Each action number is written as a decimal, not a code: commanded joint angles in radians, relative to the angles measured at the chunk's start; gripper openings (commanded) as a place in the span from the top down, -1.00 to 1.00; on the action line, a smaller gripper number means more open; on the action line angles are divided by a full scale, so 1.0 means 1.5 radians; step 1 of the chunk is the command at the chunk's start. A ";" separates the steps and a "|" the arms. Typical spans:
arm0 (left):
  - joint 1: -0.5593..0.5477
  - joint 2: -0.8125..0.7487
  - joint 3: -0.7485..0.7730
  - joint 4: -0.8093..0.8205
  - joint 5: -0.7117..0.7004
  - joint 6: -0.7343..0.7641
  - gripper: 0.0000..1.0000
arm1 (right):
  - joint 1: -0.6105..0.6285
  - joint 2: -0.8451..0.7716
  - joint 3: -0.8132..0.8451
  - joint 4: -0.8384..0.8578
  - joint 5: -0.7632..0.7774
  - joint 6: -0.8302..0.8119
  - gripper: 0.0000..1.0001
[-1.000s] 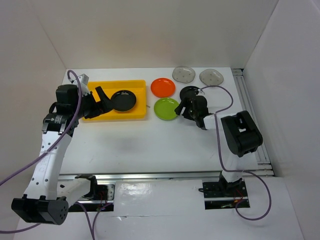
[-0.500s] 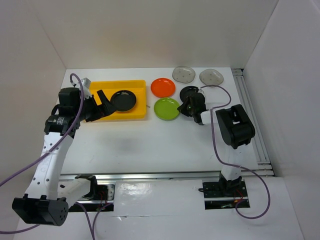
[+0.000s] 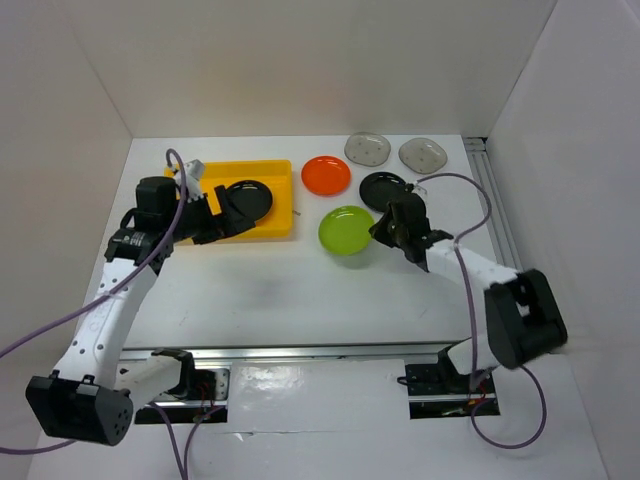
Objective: Place the plates into the plastic bin on the countertop
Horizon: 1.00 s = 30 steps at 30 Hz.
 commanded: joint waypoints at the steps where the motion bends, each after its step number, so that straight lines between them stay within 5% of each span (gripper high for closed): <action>1: -0.057 0.012 -0.014 0.086 0.064 -0.024 -1.00 | 0.043 -0.149 -0.035 -0.041 0.029 -0.026 1.00; 8: -0.161 0.081 -0.044 0.165 0.050 -0.066 -1.00 | 0.060 -0.278 -0.092 0.048 -0.250 -0.083 1.00; 15: -0.231 0.137 -0.050 0.198 -0.021 -0.096 -0.79 | 0.066 -0.301 -0.121 0.138 -0.356 -0.068 1.00; 17: -0.237 0.143 -0.059 0.215 -0.028 -0.102 -0.55 | 0.066 -0.301 -0.121 0.150 -0.383 -0.060 1.00; 18: -0.237 0.149 -0.059 0.222 -0.028 -0.102 -0.12 | 0.066 -0.301 -0.130 0.159 -0.384 -0.060 1.00; 19: -0.237 0.149 -0.059 0.222 -0.028 -0.102 0.10 | 0.066 -0.301 -0.130 0.159 -0.384 -0.053 1.00; 21: -0.237 0.172 -0.059 0.222 -0.028 -0.102 0.17 | 0.066 -0.310 -0.136 0.159 -0.376 -0.053 1.00; 26: -0.243 0.187 -0.053 0.234 -0.028 -0.109 1.00 | 0.066 -0.326 -0.128 0.136 -0.360 -0.066 1.00; 27: -0.243 0.187 -0.047 0.234 -0.028 -0.109 1.00 | 0.066 -0.326 -0.128 0.136 -0.349 -0.075 0.71; 30: -0.235 0.187 -0.004 0.208 -0.089 -0.121 1.00 | 0.066 -0.332 -0.128 0.093 -0.285 -0.081 -0.97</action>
